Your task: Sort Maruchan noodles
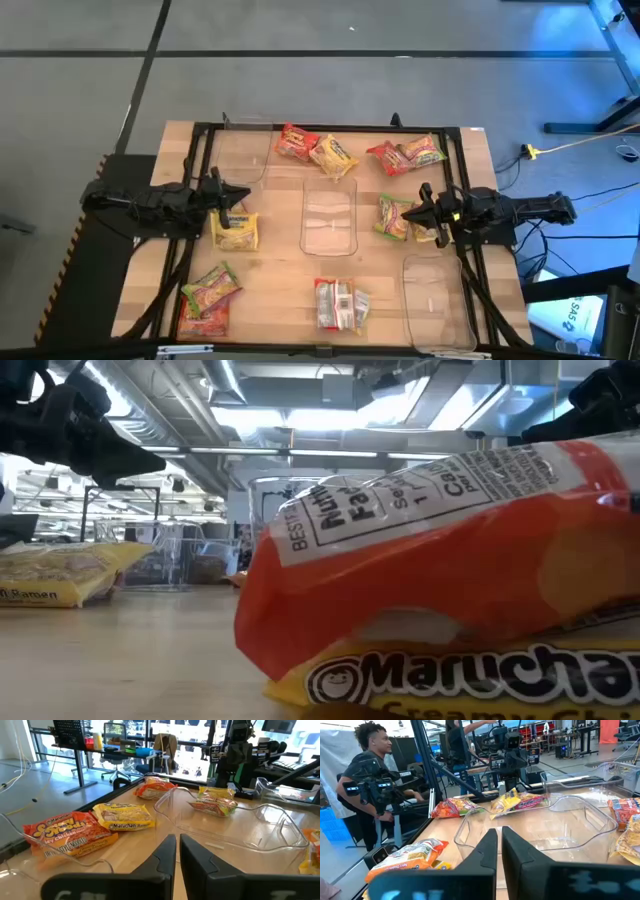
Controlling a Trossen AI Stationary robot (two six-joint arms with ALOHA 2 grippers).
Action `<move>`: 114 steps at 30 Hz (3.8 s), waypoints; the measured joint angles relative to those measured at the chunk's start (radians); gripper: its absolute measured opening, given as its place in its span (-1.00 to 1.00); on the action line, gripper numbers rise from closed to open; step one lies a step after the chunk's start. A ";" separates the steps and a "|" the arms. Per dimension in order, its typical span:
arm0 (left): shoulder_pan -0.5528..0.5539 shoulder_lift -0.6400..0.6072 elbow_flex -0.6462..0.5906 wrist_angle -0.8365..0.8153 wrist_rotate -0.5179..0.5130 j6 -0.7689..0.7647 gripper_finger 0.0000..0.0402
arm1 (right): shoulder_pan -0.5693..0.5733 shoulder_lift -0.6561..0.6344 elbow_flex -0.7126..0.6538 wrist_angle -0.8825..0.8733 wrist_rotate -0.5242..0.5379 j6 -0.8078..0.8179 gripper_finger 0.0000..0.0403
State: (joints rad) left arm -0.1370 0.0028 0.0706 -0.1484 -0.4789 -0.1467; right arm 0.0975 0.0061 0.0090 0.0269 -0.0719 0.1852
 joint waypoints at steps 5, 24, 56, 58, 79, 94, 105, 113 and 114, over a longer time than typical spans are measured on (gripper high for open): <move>0.000 0.000 0.000 0.000 0.000 0.000 -0.91 | 0.000 0.000 0.000 0.000 0.000 0.000 -0.99; 0.000 0.000 0.000 0.000 0.000 0.000 -0.91 | 0.000 0.000 0.000 0.000 0.000 0.000 -0.99; 0.000 0.000 0.000 0.000 0.000 0.000 -0.91 | 0.000 0.000 0.000 0.000 0.000 0.000 -0.99; 0.000 0.000 0.000 0.000 0.000 0.000 -0.91 | 0.000 0.000 0.000 0.000 0.000 0.000 -0.99; 0.000 0.000 0.000 0.000 0.000 0.000 -0.91 | 0.000 0.000 0.000 0.000 0.000 0.000 -0.99; 0.000 0.000 -0.002 0.205 0.033 -0.058 -0.91 | 0.000 0.000 0.000 0.002 0.009 0.000 -0.99; -0.002 0.203 -0.001 0.528 0.172 -0.110 -0.91 | 0.000 0.000 -0.002 0.028 0.029 0.050 -0.99; -0.091 0.564 0.175 0.593 0.182 -0.108 -0.91 | 0.000 0.001 0.001 0.035 0.059 0.127 -0.99; -0.106 0.614 0.205 0.592 0.176 -0.103 -0.91 | 0.000 0.002 0.004 0.036 0.061 0.128 -0.99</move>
State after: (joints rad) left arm -0.2431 0.6165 0.2759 0.4440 -0.3029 -0.2499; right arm 0.0978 0.0085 0.0127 0.0626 -0.0109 0.3130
